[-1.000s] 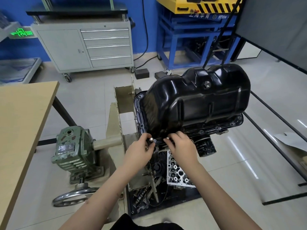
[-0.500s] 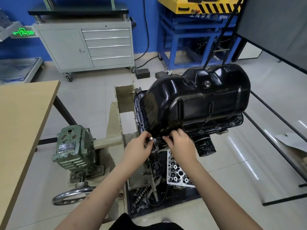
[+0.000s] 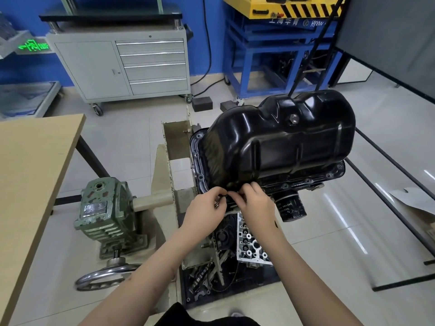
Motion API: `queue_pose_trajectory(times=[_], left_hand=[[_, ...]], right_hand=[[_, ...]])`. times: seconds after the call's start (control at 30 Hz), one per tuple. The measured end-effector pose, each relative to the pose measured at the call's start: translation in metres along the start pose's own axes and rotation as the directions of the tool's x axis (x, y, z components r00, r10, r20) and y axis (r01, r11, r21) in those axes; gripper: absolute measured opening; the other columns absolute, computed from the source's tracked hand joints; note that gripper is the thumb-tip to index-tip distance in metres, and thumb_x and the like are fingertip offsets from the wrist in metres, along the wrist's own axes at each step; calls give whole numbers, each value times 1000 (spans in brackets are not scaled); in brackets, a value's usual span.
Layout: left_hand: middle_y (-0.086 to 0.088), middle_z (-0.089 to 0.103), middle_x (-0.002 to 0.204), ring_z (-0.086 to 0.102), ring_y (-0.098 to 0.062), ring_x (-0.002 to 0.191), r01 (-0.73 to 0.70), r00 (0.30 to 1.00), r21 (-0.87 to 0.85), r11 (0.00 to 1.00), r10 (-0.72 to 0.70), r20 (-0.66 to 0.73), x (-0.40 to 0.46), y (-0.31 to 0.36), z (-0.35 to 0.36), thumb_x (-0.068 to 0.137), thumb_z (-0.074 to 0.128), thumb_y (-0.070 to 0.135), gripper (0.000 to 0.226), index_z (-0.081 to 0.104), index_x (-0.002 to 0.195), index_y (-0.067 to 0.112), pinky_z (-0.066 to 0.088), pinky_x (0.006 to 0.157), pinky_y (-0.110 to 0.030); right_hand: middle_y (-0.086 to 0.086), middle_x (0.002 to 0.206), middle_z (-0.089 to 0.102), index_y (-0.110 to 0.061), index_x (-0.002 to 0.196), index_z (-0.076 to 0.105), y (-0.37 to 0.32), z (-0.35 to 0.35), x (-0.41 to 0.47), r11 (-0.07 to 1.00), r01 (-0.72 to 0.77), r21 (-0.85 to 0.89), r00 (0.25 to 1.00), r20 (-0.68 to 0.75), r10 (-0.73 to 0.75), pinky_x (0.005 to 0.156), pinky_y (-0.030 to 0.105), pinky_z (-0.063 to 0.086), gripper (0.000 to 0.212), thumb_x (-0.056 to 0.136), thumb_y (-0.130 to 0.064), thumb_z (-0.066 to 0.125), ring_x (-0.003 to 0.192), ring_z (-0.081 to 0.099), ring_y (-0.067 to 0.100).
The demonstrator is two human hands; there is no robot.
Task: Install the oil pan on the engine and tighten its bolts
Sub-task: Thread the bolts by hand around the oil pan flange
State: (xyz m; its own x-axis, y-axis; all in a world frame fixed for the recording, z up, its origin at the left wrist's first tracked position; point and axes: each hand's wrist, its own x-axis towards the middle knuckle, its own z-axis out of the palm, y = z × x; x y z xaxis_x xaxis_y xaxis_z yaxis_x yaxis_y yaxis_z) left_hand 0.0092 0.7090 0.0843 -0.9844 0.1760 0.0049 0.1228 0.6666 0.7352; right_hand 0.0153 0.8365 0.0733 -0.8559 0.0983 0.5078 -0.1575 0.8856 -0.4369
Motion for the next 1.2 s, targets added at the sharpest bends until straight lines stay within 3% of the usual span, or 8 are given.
queue_pose_trajectory(times=[0.17, 0.37, 0.63, 0.7, 0.8, 0.97, 1.07, 1.2], left_hand=[[3, 65, 83, 44, -3, 46, -1, 1000, -62, 998, 2, 28, 0, 5, 2, 88, 47, 13, 23, 64, 100, 23, 36, 51, -14], [19, 53, 73, 47, 5, 43, 37, 999, -87, 996, -35, 20, 1, 4, 1, 88, 48, 12, 18, 62, 95, 21, 37, 48, -10], [14, 58, 84, 47, 5, 45, 56, 998, -100, 993, -55, 19, 2, 5, 0, 89, 47, 14, 23, 64, 103, 20, 37, 49, -9], [10, 63, 91, 51, 3, 50, 43, 999, -99, 994, -41, 28, 2, 6, 1, 89, 46, 13, 25, 65, 106, 19, 35, 51, -7], [6, 68, 103, 61, -15, 74, 35, 999, -94, 995, -31, 40, 1, 8, 2, 89, 46, 12, 29, 65, 110, 18, 39, 65, -14], [5, 68, 108, 60, -10, 77, 35, 999, -79, 996, -32, 41, 2, 9, 5, 89, 46, 12, 32, 65, 114, 18, 45, 73, -20], [5, 67, 113, 63, -19, 88, 42, 997, -77, 996, -38, 61, 4, 9, 7, 88, 45, 12, 34, 63, 117, 19, 44, 73, -20], [4, 66, 115, 60, -11, 102, 11, 997, -73, 997, -5, 82, 4, 10, 10, 88, 46, 9, 36, 62, 118, 18, 41, 80, -16]], right_hand=[[13, 59, 56, 1, 59, 58, 1, 3, -1, 1000, -19, 6, 1000, -18, 19, 33, 23, 34, 29, 63, -16, 81, 42, 55, 27], [15, 64, 58, 3, 64, 60, 3, 4, -4, 998, -45, 49, 999, 9, 45, 37, 30, 42, 27, 70, -17, 78, 49, 57, 30], [14, 66, 56, 3, 67, 60, 3, 2, -7, 997, -28, 78, 999, 38, 25, 43, 22, 36, 16, 69, -5, 73, 49, 55, 29], [15, 68, 56, 4, 69, 59, 3, 3, -6, 994, -43, 96, 998, 54, 38, 43, 25, 39, 18, 70, -5, 75, 50, 55, 30], [15, 76, 59, 4, 76, 63, 5, 3, -7, 988, -95, 119, 993, 80, 86, 47, 27, 41, 16, 76, -10, 72, 55, 57, 30], [12, 83, 61, 2, 82, 67, 5, 1, -9, 972, -160, 170, 985, 97, 145, 54, 24, 39, 14, 79, -12, 70, 61, 57, 25], [12, 84, 60, 2, 82, 66, 5, -1, -10, 967, -158, 200, 984, 119, 136, 55, 24, 40, 14, 79, -11, 70, 61, 55, 22], [10, 89, 60, 1, 88, 66, 7, -3, -9, 962, -186, 199, 975, 159, 156, 60, 25, 41, 16, 82, -13, 67, 66, 55, 21]])
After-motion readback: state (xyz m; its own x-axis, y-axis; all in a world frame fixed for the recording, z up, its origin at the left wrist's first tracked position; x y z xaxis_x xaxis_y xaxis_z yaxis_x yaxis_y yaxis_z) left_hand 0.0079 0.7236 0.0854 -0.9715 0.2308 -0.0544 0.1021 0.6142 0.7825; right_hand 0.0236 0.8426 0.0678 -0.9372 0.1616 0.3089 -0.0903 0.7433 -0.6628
